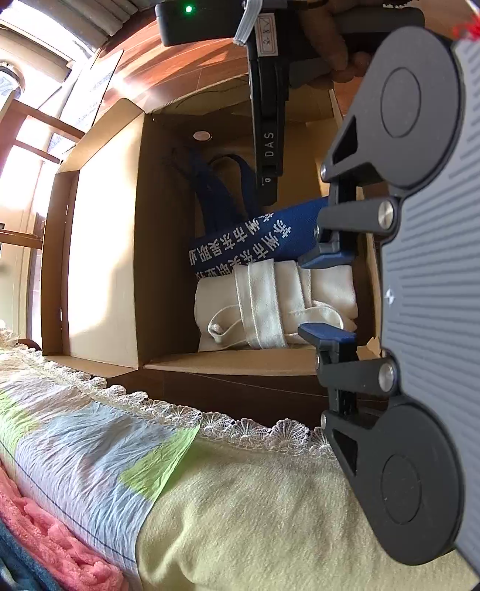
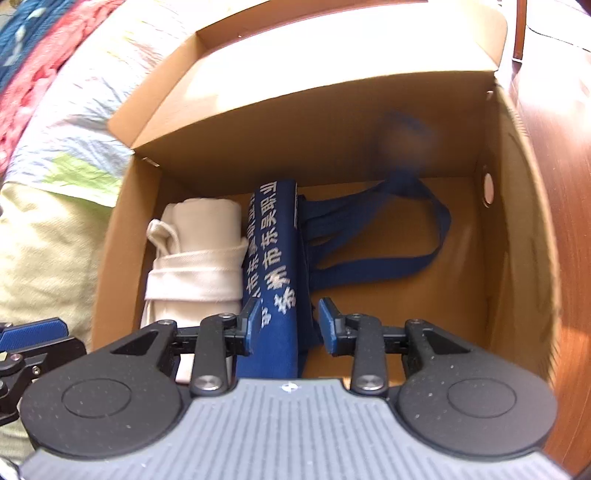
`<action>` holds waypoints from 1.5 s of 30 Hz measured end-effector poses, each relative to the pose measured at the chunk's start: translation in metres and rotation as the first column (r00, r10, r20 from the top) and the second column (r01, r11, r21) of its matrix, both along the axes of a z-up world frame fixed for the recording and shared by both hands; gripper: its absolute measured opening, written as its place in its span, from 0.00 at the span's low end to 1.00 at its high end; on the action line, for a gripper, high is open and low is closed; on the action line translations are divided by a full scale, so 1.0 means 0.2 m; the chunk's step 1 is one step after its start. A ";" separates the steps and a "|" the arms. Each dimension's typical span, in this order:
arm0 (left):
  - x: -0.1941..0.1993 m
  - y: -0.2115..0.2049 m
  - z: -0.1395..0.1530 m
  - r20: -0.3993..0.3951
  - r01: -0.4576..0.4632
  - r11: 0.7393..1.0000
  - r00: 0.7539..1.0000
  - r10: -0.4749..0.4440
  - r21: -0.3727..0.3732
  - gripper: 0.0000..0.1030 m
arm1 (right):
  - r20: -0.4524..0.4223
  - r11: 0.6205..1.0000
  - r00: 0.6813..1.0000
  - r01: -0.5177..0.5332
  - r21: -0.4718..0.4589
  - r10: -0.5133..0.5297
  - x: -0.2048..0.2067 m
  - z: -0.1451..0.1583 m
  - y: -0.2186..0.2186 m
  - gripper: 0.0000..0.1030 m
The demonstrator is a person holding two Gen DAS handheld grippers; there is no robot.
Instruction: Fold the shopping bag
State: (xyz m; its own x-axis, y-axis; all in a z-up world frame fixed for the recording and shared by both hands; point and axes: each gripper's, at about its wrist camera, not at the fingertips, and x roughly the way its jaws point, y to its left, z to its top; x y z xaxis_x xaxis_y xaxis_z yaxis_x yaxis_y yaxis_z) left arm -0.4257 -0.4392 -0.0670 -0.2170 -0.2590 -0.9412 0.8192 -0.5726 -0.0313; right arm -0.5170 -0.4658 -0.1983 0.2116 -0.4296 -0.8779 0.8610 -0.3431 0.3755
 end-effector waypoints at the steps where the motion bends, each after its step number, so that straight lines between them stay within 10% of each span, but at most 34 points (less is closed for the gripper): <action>1: 0.00 0.02 0.01 0.000 -0.004 1.000 1.000 0.005 -0.001 0.40 | -0.002 1.000 1.000 -0.003 -0.005 0.003 -0.06 0.05 0.07 0.30; 45: 0.17 0.77 0.49 -0.043 -0.122 0.970 0.992 0.116 -0.210 0.78 | -0.254 0.967 0.967 -0.082 -0.242 0.019 -0.06 0.67 0.98 0.92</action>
